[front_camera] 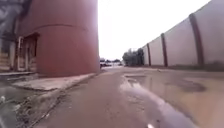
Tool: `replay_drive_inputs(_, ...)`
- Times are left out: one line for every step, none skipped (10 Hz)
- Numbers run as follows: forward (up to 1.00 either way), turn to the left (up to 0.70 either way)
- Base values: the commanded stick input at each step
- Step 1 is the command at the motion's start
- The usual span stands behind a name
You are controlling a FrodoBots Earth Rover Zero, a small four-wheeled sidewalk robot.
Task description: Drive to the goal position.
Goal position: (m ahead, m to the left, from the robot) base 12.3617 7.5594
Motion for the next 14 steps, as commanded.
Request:
replay_drive_inputs(0.3, 0.0)
replay_drive_inputs(0.3, 0.0)
replay_drive_inputs(0.3, 0.0)
replay_drive_inputs(0.3, 0.0)
replay_drive_inputs(0.3, 0.0)
replay_drive_inputs(0.3, 0.0)
replay_drive_inputs(0.3, 0.0)
replay_drive_inputs(0.3, 0.0)
replay_drive_inputs(0.3, 0.0)
replay_drive_inputs(0.3, 0.0)
replay_drive_inputs(0.3, 0.0)
replay_drive_inputs(0.3, 0.0)
replay_drive_inputs(0.3, 0.0)
replay_drive_inputs(0.3, 0.0)
